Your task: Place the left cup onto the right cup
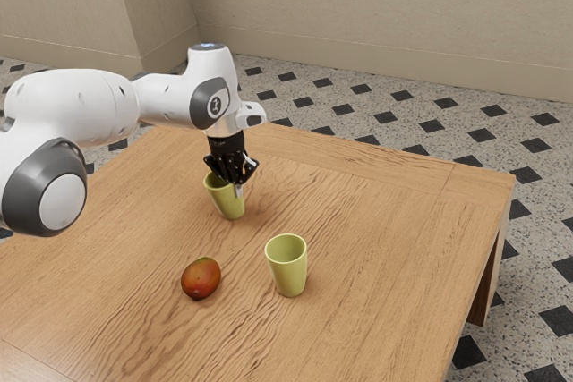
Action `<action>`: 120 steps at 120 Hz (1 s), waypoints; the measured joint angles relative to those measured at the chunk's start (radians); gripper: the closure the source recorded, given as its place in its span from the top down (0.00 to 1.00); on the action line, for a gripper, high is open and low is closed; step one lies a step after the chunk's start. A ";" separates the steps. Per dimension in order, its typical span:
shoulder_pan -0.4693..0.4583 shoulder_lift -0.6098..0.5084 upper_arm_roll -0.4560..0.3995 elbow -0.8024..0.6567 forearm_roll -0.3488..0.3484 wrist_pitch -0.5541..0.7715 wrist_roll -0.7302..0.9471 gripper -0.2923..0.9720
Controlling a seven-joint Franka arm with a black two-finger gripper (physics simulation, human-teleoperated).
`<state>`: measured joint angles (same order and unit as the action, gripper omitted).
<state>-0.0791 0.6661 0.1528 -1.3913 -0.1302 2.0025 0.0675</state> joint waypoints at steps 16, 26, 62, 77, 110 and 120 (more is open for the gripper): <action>-0.005 -0.009 0.001 0.004 0.034 -0.012 -0.005 0.15; -0.021 -0.027 0.001 0.008 0.062 -0.024 -0.008 0.15; -0.207 -0.258 -0.005 -0.115 0.137 -0.085 -0.047 0.15; -0.299 -0.345 -0.021 -0.195 0.160 -0.117 -0.084 0.15; -0.332 -0.365 -0.070 -0.238 0.160 -0.143 -0.176 0.15; -0.339 -0.371 -0.073 -0.252 0.158 -0.143 -0.200 0.15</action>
<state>-0.4184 0.2954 0.0794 -1.6434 0.0279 1.8597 -0.1321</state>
